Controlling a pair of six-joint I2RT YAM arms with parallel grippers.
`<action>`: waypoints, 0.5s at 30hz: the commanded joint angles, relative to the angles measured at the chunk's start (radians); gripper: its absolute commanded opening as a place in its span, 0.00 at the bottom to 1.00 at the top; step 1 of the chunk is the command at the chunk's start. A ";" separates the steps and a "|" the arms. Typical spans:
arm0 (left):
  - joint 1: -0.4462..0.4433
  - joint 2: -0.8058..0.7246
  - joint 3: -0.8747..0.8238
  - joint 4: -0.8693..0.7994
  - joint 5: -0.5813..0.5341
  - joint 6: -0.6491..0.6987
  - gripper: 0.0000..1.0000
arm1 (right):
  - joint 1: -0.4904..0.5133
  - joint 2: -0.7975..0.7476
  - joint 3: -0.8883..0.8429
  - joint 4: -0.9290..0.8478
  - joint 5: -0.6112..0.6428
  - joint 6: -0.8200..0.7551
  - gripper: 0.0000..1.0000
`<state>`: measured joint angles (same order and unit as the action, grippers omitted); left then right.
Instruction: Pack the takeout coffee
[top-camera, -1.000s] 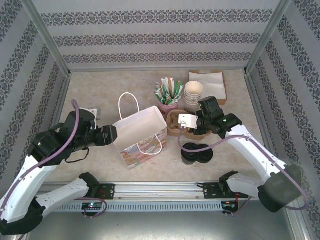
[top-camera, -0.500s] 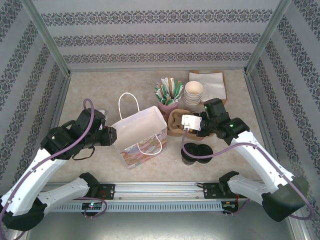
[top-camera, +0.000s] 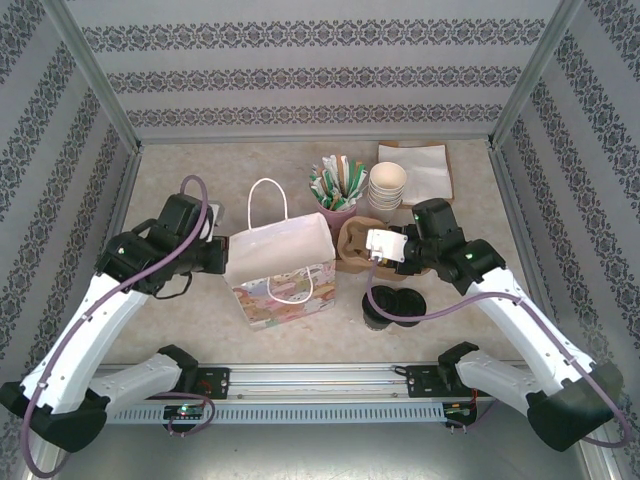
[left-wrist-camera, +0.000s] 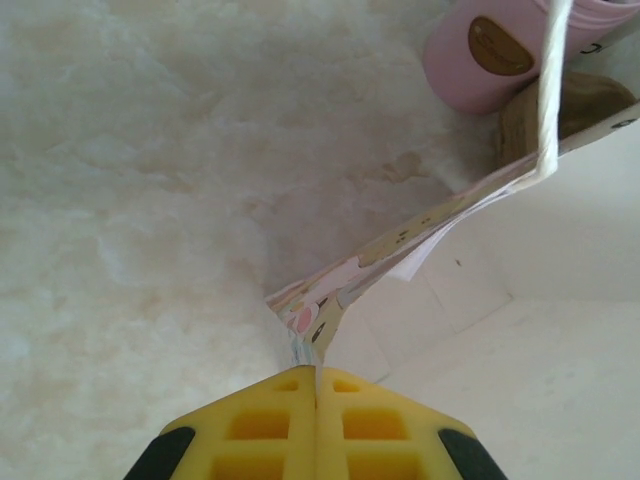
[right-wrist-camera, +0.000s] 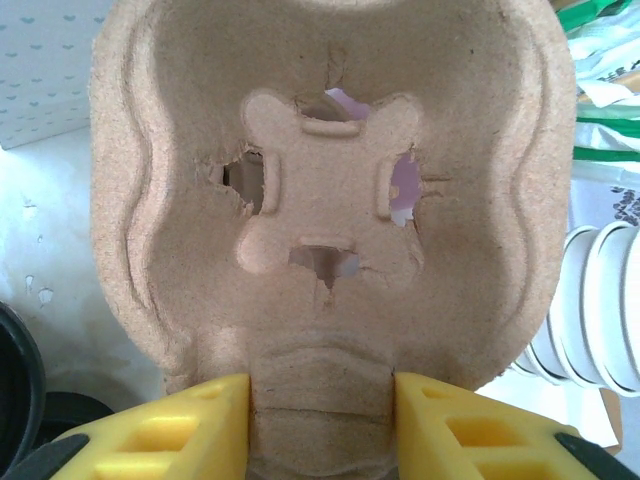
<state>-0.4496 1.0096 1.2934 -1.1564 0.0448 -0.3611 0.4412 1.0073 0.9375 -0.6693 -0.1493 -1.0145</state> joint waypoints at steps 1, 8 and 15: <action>0.091 -0.004 0.021 0.043 0.134 0.163 0.00 | 0.006 -0.031 0.008 0.014 0.009 0.054 0.41; 0.162 0.029 0.082 0.086 0.284 0.320 0.00 | 0.005 -0.074 0.034 -0.001 -0.010 0.119 0.41; 0.202 0.090 0.093 0.077 0.379 0.425 0.00 | 0.004 -0.104 0.088 -0.021 -0.052 0.235 0.41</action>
<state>-0.2768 1.0824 1.3750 -1.1053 0.3634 -0.0292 0.4412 0.9215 0.9737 -0.6792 -0.1593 -0.8650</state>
